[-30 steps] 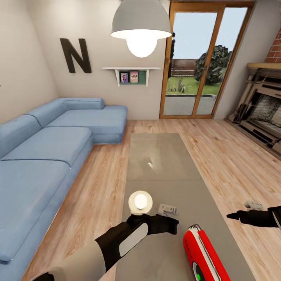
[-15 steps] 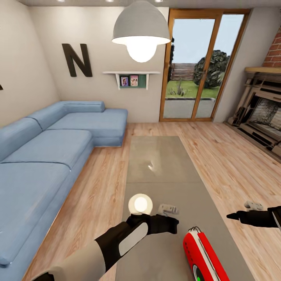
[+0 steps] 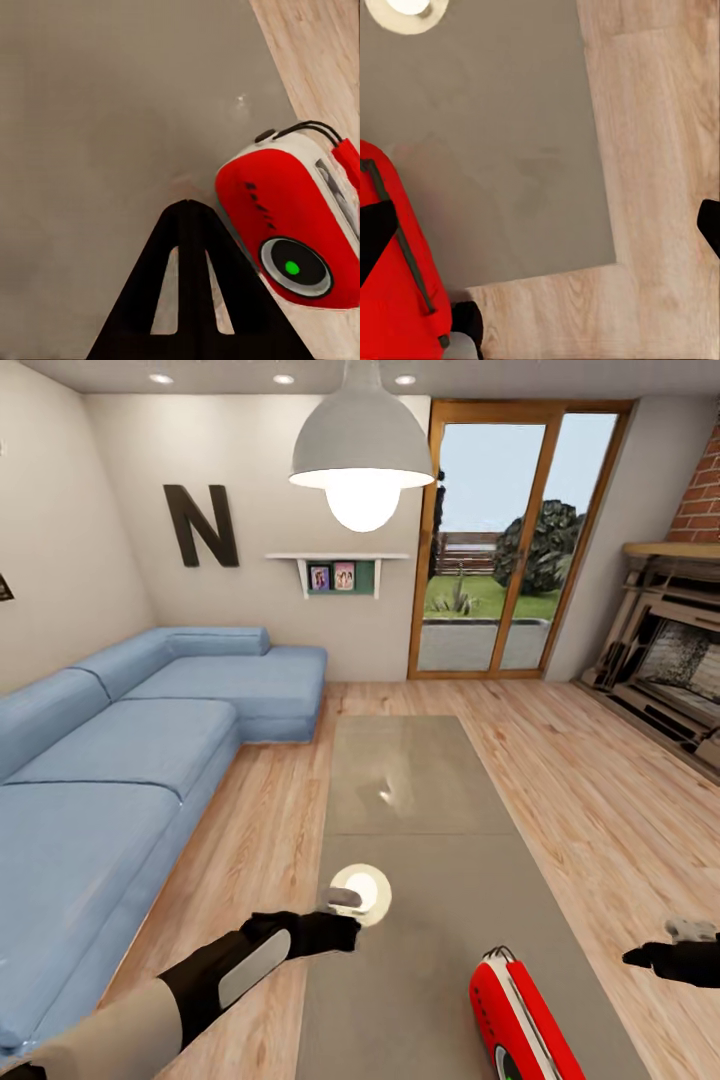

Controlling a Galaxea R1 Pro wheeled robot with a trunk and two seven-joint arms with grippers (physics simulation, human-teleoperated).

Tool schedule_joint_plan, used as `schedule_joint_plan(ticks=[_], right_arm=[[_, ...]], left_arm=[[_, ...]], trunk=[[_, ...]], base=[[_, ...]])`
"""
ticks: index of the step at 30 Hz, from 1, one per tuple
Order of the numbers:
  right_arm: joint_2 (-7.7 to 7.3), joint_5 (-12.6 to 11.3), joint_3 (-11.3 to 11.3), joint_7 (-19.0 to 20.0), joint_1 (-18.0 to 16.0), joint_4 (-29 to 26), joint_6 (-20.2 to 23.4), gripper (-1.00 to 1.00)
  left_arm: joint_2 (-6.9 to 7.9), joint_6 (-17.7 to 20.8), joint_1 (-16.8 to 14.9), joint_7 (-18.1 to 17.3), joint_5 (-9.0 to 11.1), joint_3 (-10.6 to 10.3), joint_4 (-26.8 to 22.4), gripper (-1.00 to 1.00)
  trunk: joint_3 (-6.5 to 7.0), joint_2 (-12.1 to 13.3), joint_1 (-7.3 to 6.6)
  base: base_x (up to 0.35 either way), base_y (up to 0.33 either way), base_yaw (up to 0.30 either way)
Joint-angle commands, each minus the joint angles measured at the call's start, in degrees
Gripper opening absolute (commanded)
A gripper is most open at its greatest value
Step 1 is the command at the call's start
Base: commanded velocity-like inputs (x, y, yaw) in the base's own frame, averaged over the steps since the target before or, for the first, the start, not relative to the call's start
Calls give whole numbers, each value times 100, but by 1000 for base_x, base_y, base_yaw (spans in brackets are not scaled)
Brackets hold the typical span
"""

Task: Turn on the radio receiver that's on the table in the living room.

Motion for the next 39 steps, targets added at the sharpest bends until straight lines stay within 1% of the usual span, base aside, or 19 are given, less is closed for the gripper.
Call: schedule_joint_plan(ticks=[1,2,3,5,9,10,12,14,15,16,18,20,21,26,28,31,33,34,39], right_arm=[[-62,-8,-2,-71,0,125,-140,100],[-128,-9,-3,-149,0,223,-242,100],[-295,-10,-2,-381,0,480,-455,100],[-531,-15,-3,-712,0,988,-961,100],[-1037,-35,2,-1086,3,2105,-2055,100],[-1152,-46,3,-1122,7,2316,-2271,100],[-1229,-68,4,-1156,245,2461,-2482,100],[-1249,-136,5,-1175,714,2509,-2646,100],[-1220,-316,5,-1182,1153,2526,-2827,100],[-1192,-410,5,-1184,1371,2531,-2921,100],[-998,-564,-1,-1186,1942,2538,-3112,100],[-793,-604,-2,-1204,2244,2539,-3179,100],[-514,-632,-3,-1324,2547,2540,-3225,100],[57,-650,-11,-1654,3131,2541,-3384,100],[253,-651,-10,-1679,3287,2541,-3466,100],[739,-652,-8,-1714,3431,2539,-3675,100],[896,-648,-5,-1768,3444,2535,-3710,100],[1060,-641,-5,-1845,3450,2533,-3735,100],[1389,-609,-1,-2073,3453,2524,-3756,100]], left_arm=[[148,-105,4,-2,77,-2,-4,-100],[273,-198,6,2,158,-2,-4,-100],[516,-303,8,62,315,-4,-4,-100],[809,-364,9,133,425,-4,-3,-100],[1233,-392,38,186,478,-9,49,-100],[1300,-396,103,202,480,-10,140,-100],[1363,-411,356,248,481,-11,467,-100],[1378,-559,597,252,481,-13,920,-100],[1327,-892,788,225,481,-20,1464,-100],[1270,-1040,911,214,478,-24,1742,-100],[1058,-1241,1237,192,472,-26,2331,-100],[908,-1302,1397,184,449,-26,2633,-100],[743,-1456,1593,179,432,-25,3005,-100],[553,-1932,2217,169,415,-28,3571,-100],[446,-2025,2417,173,417,-25,3635,-100],[53,-2224,2759,182,406,-21,4040,-100],[-118,-2386,2801,183,406,-21,4232,-100],[-292,-2467,2825,184,405,-20,4328,-100],[-630,-2524,2845,200,435,-19,4381,-100]], trunk=[[9,0,0],[18,0,0],[27,0,0],[43,0,0],[69,0,0],[75,0,0],[86,0,0],[96,0,0],[101,0,0],[106,0,0],[114,0,0],[123,0,0],[127,0,0],[147,0,0],[154,0,0],[163,0,0],[169,0,0],[171,0,0],[177,0,0]], base=[[0,0,0],[0,0,0],[0,0,0],[0,0,0],[0,0,0],[0,0,0],[0,0,0],[0,0,0],[0,0,0],[0,0,0],[0,0,0],[0,0,0],[0,0,0],[0,0,0],[0,0,0],[0,0,0],[0,0,0],[0,0,0],[0,0,0]])
